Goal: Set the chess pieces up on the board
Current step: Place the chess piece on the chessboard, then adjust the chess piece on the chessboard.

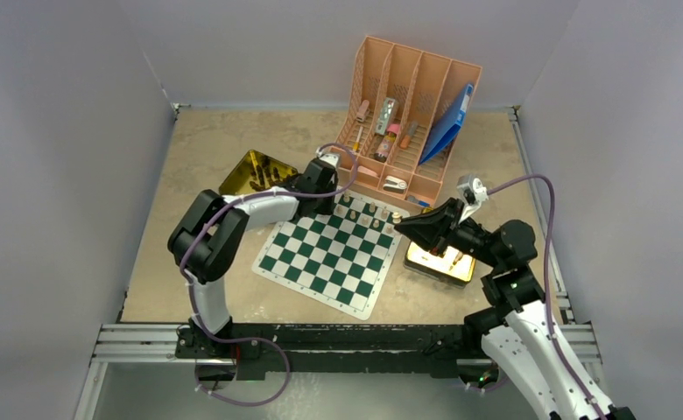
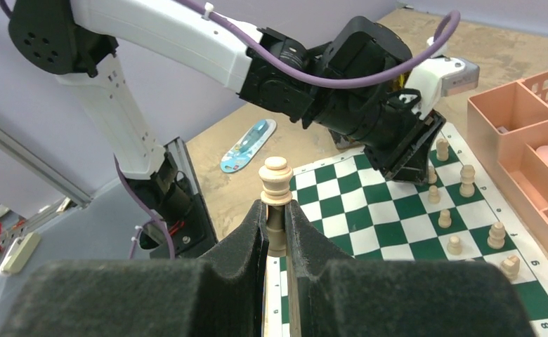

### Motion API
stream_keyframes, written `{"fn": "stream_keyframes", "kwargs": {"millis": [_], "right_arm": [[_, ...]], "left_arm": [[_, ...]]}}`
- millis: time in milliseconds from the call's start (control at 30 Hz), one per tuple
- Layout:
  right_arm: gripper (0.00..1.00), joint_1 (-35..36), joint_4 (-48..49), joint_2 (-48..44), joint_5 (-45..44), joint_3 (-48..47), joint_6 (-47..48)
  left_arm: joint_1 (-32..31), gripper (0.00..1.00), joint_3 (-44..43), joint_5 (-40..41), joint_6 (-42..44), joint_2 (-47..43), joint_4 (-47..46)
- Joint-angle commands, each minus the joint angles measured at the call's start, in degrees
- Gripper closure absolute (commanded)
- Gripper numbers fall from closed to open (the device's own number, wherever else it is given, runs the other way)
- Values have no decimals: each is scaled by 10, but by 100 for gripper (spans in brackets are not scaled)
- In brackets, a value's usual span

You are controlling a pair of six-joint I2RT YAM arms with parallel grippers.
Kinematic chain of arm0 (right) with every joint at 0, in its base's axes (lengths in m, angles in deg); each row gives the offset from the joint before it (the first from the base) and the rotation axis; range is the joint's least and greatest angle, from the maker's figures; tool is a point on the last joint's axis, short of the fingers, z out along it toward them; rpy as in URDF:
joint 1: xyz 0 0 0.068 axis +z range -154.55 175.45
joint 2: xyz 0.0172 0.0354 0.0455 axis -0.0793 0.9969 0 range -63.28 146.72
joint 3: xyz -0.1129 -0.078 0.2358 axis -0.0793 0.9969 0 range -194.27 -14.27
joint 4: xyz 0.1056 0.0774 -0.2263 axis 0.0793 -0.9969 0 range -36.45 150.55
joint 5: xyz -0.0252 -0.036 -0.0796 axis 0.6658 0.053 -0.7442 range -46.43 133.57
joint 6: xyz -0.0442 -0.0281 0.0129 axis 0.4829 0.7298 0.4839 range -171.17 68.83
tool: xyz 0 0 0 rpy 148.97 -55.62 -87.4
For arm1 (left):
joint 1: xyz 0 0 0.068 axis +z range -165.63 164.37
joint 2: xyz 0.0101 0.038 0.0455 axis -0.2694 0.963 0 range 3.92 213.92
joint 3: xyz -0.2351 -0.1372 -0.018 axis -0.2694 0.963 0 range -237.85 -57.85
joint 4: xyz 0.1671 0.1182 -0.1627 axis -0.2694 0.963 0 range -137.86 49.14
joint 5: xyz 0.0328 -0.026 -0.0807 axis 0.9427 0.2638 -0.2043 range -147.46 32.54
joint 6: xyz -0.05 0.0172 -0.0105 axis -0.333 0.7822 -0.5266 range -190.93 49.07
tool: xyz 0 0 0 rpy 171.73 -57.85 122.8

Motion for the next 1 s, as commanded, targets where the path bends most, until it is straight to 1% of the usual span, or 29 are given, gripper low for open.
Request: {"fn": "stream_keyframes", "kwargs": {"millis": [0, 100, 233, 300, 433, 533, 767, 967], "right_arm": [[92, 1, 22, 8, -19, -19, -3], [92, 1, 27, 14, -22, -17, -8], [92, 1, 32, 13, -22, -9, -20], [92, 1, 38, 9, -23, -6, -27], [92, 1, 37, 5, -23, -8, -30], [92, 1, 36, 9, -21, -12, -27], [92, 1, 31, 17, -18, -23, -19], [92, 1, 34, 20, -19, -23, -18]], "left_arm": [[4, 73, -22, 14, -16, -56, 28], [4, 73, -16, 7, -18, -79, 29], [3, 72, -3, -14, 4, -94, -13], [4, 71, -10, -12, 14, -84, -22], [4, 66, -36, -4, 19, -48, -10], [4, 65, -46, 8, 18, -27, -3], [4, 68, -40, 17, 15, -5, -15], [3, 73, -40, 18, 24, 0, -21]]}}
